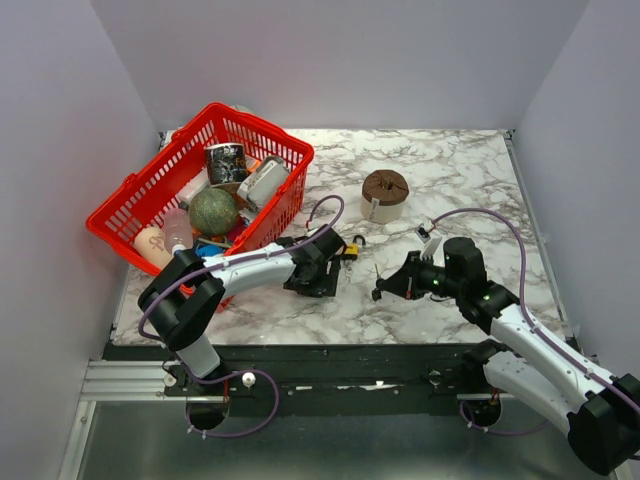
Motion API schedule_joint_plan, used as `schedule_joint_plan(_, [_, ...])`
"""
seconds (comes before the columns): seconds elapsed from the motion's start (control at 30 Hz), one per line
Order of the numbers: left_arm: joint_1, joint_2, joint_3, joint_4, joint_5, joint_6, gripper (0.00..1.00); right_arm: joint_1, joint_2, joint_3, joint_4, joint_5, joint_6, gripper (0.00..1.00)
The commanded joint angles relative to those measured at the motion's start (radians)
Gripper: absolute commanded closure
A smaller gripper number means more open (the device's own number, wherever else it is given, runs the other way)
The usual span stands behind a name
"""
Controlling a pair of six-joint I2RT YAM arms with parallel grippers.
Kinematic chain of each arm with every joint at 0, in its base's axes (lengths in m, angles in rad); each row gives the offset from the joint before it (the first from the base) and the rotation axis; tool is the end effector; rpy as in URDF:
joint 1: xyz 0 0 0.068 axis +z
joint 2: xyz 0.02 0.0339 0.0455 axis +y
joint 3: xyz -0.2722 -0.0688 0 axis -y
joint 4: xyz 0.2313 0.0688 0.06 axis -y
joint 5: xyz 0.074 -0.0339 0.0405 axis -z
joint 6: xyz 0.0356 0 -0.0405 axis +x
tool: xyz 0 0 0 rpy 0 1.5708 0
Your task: Unlock with the key
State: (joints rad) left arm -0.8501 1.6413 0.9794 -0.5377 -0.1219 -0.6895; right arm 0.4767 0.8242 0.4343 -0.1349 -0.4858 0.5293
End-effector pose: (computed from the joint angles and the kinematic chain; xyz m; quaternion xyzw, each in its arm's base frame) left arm 0.2000 -0.2212 0.1883 0.0675 0.9787 -0.0852 0.1739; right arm 0.1374 0.0896 0.2280 -0.0980 0.8438 0.4163 0.3243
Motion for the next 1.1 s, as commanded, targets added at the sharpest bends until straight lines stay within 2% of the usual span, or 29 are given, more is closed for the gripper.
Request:
schedule_joint_plan(0.0, [-0.007, -0.002, -0.002, -0.031, -0.028, -0.012, 0.18, 0.002, 0.003, -0.012, 0.024, 0.016, -0.008, 0.99])
schedule_joint_plan(0.13, [-0.009, 0.009, -0.01, -0.028, -0.032, -0.013, 0.3, 0.002, 0.007, -0.012, 0.024, 0.016, -0.009, 0.99])
schedule_joint_plan(0.17, [-0.009, 0.009, -0.011, -0.027, -0.03, -0.013, 0.37, 0.002, 0.004, -0.012, 0.023, 0.016, -0.006, 0.99])
schedule_joint_plan(0.23, [-0.009, 0.011, -0.011, -0.027, -0.033, -0.012, 0.45, 0.002, 0.006, -0.012, 0.024, 0.018, -0.006, 0.99])
schedule_joint_plan(0.27, [-0.009, 0.011, -0.013, -0.027, -0.033, -0.012, 0.53, 0.002, 0.003, -0.012, 0.023, 0.018, -0.006, 0.99])
schedule_joint_plan(0.37, [-0.009, 0.006, -0.018, -0.016, -0.032, -0.008, 0.69, 0.002, 0.003, -0.012, 0.023, 0.016, -0.008, 0.99])
schedule_joint_plan(0.43, [-0.009, 0.006, -0.015, -0.002, -0.022, -0.005, 0.76, 0.002, 0.001, -0.012, 0.024, 0.012, -0.014, 0.99])
schedule_joint_plan(0.47, [-0.009, 0.006, -0.013, 0.001, -0.016, -0.004, 0.85, 0.002, 0.0, -0.012, 0.024, 0.01, -0.02, 0.99])
schedule_joint_plan(0.57, [-0.007, -0.005, -0.01, 0.042, 0.02, 0.002, 1.0, 0.002, -0.003, -0.011, 0.029, 0.0, -0.034, 0.99])
schedule_joint_plan(0.77, [0.003, -0.035, 0.068, 0.085, 0.076, 0.021, 1.0, 0.01, -0.017, 0.006, 0.024, 0.0, -0.019, 0.99])
schedule_joint_plan(1.0, [0.038, -0.078, 0.174, 0.307, 0.297, 0.007, 1.0, 0.068, -0.057, 0.043, -0.041, 0.052, 0.023, 0.99])
schedule_joint_plan(1.07, [0.052, -0.071, 0.229, 0.32, 0.327, -0.005, 1.0, 0.088, -0.074, 0.043, -0.063, 0.076, 0.049, 0.99])
